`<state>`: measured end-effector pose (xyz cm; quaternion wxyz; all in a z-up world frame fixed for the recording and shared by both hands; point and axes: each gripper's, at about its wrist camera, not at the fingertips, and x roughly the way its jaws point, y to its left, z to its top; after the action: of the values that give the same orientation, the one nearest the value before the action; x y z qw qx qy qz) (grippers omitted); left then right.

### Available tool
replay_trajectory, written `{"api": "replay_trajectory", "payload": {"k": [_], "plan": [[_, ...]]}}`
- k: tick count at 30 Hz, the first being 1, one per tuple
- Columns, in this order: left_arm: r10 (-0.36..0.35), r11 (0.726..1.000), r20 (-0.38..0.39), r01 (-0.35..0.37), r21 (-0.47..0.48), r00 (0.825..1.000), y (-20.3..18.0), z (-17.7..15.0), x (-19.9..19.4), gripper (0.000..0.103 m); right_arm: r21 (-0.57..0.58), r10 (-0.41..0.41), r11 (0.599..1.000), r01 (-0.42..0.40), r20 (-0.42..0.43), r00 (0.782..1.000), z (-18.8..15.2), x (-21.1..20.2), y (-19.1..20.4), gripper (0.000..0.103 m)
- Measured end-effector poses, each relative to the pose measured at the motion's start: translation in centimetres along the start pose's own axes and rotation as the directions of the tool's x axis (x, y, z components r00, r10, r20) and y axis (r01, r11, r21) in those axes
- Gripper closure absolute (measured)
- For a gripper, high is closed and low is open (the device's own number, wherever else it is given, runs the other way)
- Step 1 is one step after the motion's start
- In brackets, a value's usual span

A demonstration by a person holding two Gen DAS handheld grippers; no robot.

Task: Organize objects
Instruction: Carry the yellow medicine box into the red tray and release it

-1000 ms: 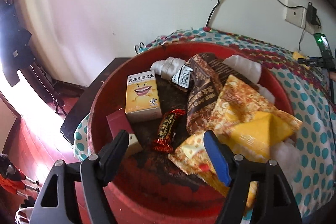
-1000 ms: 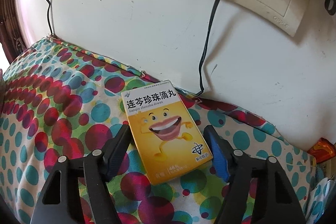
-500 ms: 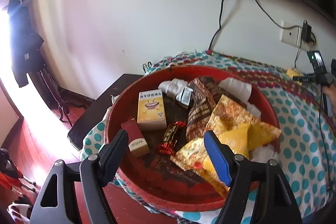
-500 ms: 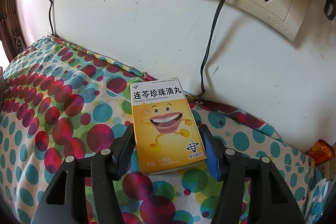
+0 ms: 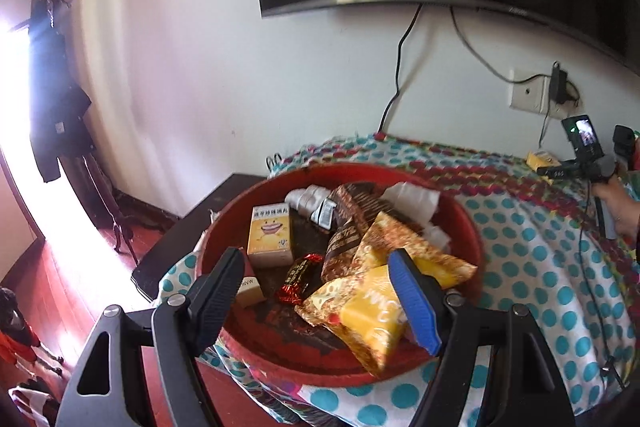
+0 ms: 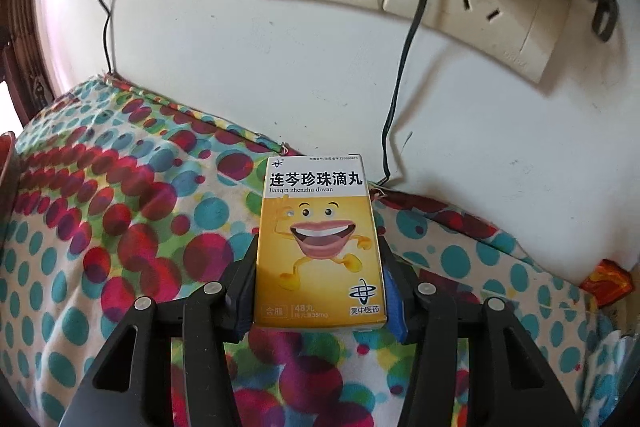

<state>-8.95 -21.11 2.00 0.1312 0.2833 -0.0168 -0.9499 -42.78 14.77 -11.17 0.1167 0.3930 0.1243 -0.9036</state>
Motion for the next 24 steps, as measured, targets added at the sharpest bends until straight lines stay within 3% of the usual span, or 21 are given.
{"api": "replay_trajectory", "payload": {"k": [10, 16, 24], "plan": [[-0.027, 1.000, -0.011, 0.027, -0.008, 1.000, -2.0, -2.5, -3.1, 0.026, -0.016, 0.024, 1.000, -0.023, 0.031, 0.999, -0.3, -5.2, 2.9, 0.055], [-0.063, 0.993, -0.054, 0.057, -0.103, 0.997, -0.7, -3.9, -4.7, 0.026, -0.126, 0.051, 0.991, -0.041, 0.074, 0.996, 0.4, -9.3, 8.7, 0.055], [-0.032, 0.989, -0.027, 0.028, -0.145, 0.999, 2.1, -4.5, -7.8, 0.026, -0.212, 0.128, 0.972, -0.102, 0.116, 0.985, 2.6, -13.9, 17.7, 0.055]]}}
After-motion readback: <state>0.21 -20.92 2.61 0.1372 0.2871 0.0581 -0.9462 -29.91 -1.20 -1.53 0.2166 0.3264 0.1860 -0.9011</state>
